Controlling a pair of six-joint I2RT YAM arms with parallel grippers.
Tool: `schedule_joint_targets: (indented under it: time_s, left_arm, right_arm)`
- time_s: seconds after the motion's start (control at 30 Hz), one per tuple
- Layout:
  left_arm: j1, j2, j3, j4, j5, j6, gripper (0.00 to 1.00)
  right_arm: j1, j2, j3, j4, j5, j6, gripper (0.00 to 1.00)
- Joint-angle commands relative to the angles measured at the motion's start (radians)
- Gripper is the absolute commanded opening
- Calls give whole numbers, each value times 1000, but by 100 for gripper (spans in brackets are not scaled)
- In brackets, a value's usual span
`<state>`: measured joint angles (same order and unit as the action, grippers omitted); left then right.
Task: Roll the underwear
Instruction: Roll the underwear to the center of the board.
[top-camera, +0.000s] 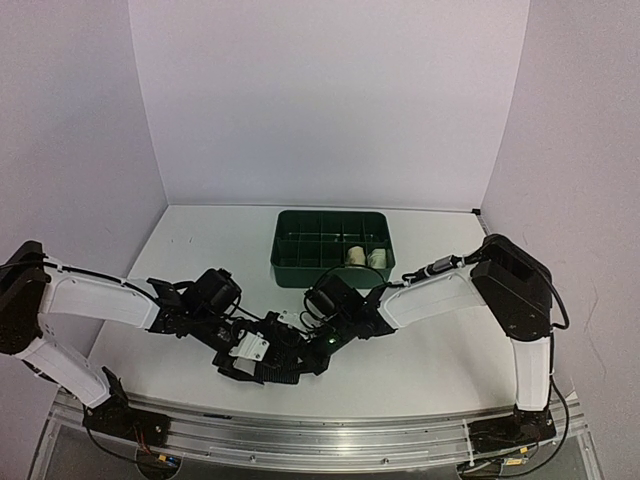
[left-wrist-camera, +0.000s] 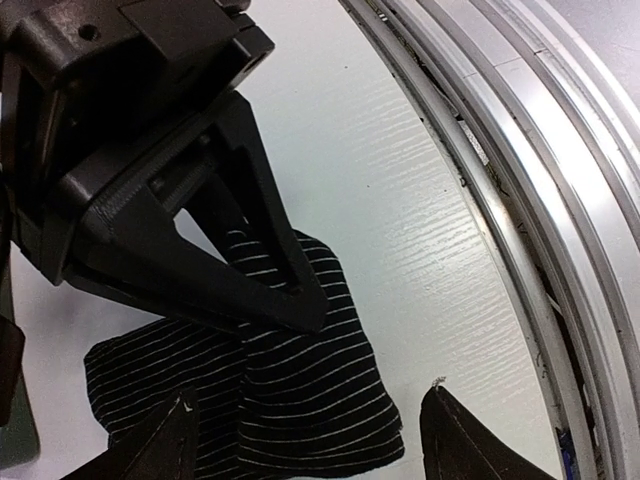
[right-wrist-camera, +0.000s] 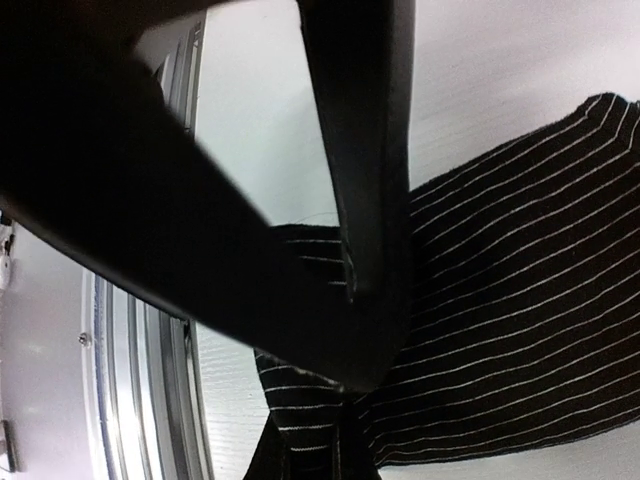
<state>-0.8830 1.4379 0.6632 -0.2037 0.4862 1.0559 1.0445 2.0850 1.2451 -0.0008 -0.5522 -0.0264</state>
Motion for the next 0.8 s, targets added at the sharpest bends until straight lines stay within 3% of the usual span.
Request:
schedule_joint_targets:
  time_s: [0.0, 0.43, 0.77]
  left_arm:
    - [-1, 42, 63, -2, -22, -71, 74]
    - [-1, 117, 51, 6, -60, -115, 50]
    - [-1, 148, 40, 88, -177, -166, 54]
  right_arm:
    - [18, 6, 38, -33, 25, -122, 0]
    - [38, -26, -20, 102, 61, -163, 0]
    - [50, -34, -31, 139, 23, -212, 0]
